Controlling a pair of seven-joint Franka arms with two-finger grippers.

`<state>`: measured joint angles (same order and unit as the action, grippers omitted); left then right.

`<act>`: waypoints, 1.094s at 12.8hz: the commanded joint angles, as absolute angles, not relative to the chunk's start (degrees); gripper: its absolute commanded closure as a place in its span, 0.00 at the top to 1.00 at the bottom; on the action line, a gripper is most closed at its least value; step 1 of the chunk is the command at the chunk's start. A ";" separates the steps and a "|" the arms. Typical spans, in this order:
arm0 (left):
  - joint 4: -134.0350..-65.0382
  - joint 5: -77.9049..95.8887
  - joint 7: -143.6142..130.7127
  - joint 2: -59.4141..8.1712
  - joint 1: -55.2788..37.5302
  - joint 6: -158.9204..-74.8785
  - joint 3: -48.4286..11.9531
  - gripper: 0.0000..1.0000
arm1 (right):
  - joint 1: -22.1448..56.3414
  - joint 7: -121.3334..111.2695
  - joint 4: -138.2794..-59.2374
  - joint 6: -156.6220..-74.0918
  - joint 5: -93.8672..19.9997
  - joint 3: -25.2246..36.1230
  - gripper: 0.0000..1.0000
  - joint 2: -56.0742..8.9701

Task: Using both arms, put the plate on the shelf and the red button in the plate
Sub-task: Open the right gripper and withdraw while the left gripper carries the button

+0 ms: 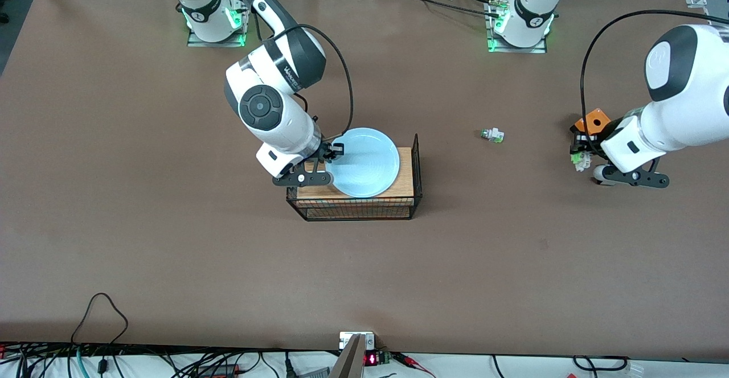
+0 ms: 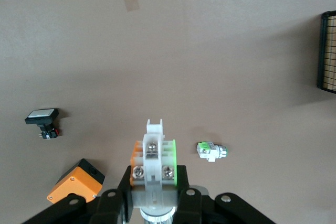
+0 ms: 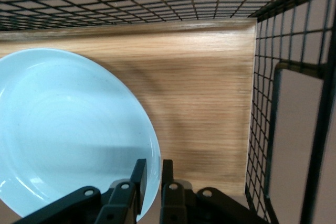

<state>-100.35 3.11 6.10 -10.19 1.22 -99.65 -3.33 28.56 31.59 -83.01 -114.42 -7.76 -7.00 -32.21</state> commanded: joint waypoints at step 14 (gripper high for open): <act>-93.34 6.42 -13.51 -10.72 1.32 -92.72 -20.28 0.00 | 17.69 23.93 -75.59 -103.83 -15.22 -6.42 1.00 -24.97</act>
